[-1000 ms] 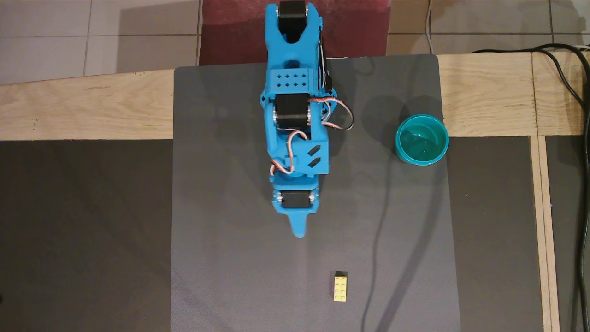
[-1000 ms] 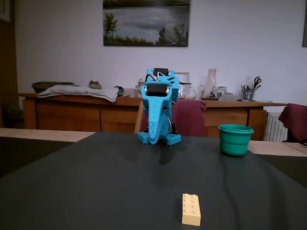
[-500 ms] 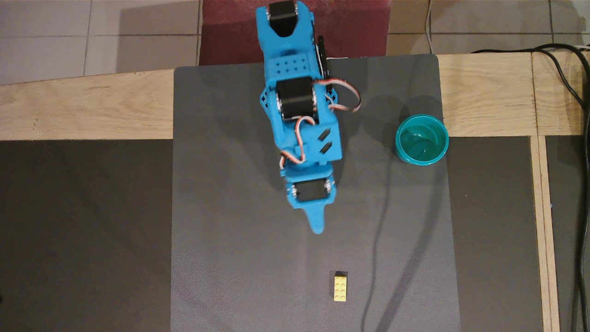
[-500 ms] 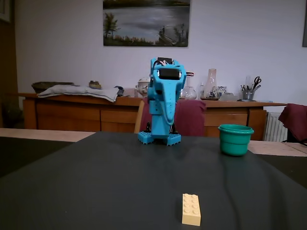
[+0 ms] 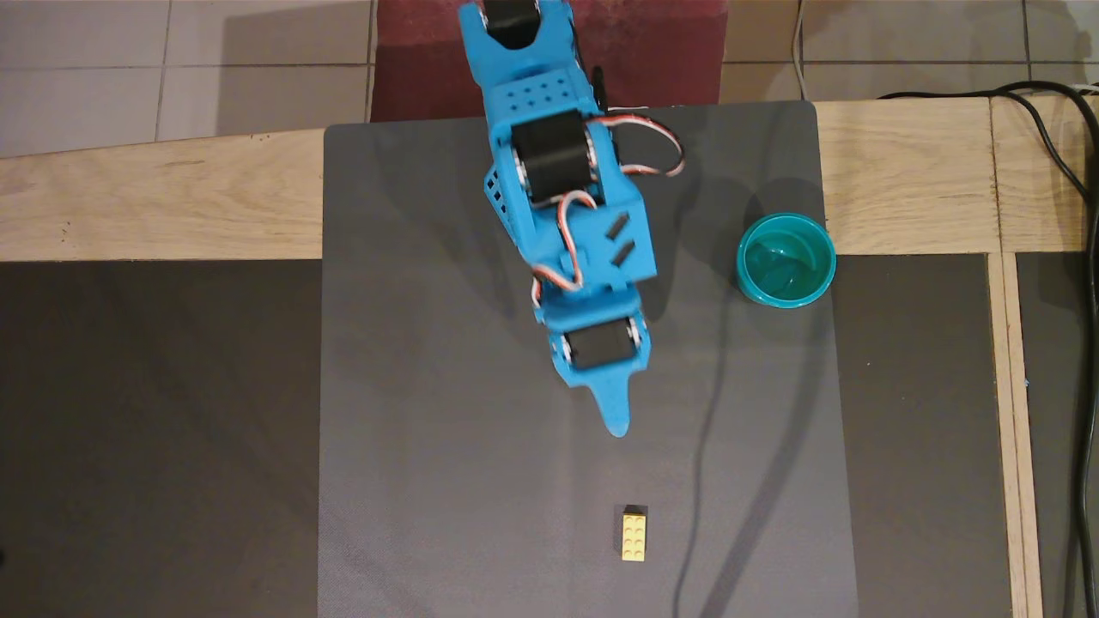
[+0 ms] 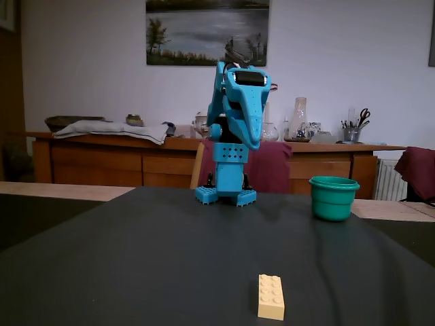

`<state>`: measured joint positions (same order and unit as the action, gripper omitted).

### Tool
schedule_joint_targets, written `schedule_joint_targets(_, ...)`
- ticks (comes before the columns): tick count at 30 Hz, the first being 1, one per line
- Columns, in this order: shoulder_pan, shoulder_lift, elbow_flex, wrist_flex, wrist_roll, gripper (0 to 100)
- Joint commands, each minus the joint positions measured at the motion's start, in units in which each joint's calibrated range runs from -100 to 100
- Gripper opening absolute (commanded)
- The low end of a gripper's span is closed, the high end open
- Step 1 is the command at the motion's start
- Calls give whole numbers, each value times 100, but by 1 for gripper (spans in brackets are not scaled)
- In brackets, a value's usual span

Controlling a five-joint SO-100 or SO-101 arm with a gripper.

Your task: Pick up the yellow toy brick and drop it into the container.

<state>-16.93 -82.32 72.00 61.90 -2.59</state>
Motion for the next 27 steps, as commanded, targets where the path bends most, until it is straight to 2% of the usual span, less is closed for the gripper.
schedule_joint_targets(1,2,1613,-999,-28,24,1)
schedule_joint_targets(4,2,2667,-1685,-37,40,1)
schedule_joint_targets(12,41,5416,-3472,-37,1357,1)
schedule_joint_targets(15,33,6040,-3869,-37,1514,1)
schedule_joint_targets(18,25,6512,-4194,-179,1686,1)
schedule_joint_targets(24,79,6816,-4167,-1210,2507,1)
schedule_joint_targets(27,87,6816,-4167,-1379,2716,1)
